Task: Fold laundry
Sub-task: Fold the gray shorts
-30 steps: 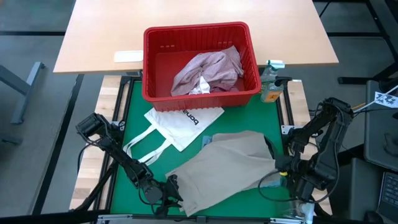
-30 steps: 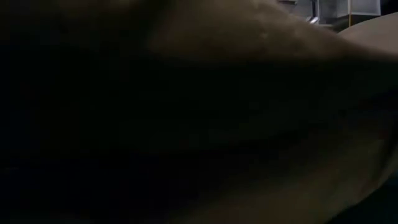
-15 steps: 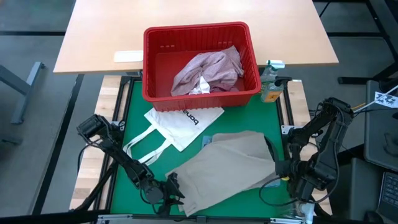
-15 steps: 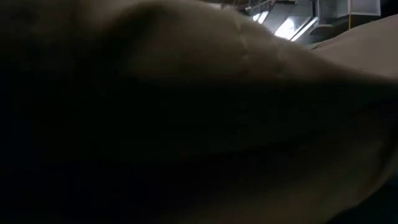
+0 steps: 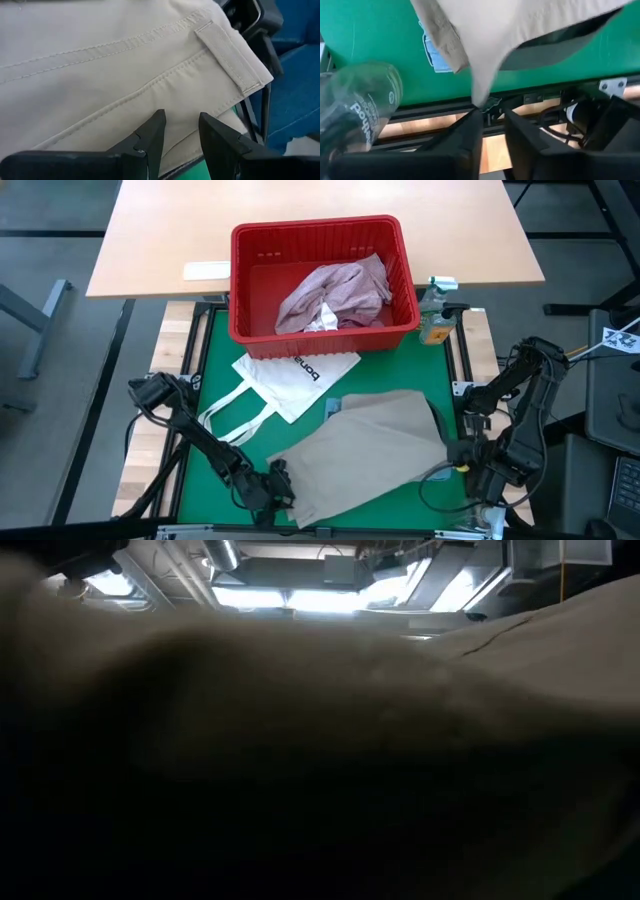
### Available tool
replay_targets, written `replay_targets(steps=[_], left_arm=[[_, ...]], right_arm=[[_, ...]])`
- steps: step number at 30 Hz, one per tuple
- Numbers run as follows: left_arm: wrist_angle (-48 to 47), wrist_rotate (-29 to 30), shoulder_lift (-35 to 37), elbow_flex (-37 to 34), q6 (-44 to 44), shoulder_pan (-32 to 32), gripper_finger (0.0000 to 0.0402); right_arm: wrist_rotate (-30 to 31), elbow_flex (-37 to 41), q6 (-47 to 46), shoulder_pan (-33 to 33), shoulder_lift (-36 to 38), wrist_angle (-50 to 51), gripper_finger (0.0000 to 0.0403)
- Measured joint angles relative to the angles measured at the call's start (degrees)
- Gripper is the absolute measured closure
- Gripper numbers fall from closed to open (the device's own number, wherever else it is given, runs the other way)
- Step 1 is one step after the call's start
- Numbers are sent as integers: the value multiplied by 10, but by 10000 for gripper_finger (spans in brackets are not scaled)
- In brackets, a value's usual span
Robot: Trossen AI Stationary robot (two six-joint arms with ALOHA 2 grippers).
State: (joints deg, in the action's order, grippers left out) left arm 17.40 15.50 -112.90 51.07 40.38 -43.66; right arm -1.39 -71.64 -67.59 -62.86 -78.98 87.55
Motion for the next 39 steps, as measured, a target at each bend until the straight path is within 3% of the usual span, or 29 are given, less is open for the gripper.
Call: replay_targets(steps=[9, 16, 20, 24, 31, 39], left_arm=[[-15, -52, 0, 0, 33, -4, 282], [-77, -91, 34, -3, 62, -10, 283], [-145, -83, 75, -5, 63, -11, 283], [-168, -64, 94, -7, 60, -10, 283], [-164, -72, 99, -7, 67, -10, 283], [-166, -74, 100, -6, 75, -10, 283]], right_arm=[[1, 0, -27, 5, 0, -6, 226], [-61, 0, -8, 69, 0, -6, 212], [-70, 0, 35, 116, 0, -5, 212], [-23, 0, 100, 159, 0, -6, 212], [135, 0, 146, 210, 0, -53, 212], [128, 19, 215, 201, -4, -268, 212]])
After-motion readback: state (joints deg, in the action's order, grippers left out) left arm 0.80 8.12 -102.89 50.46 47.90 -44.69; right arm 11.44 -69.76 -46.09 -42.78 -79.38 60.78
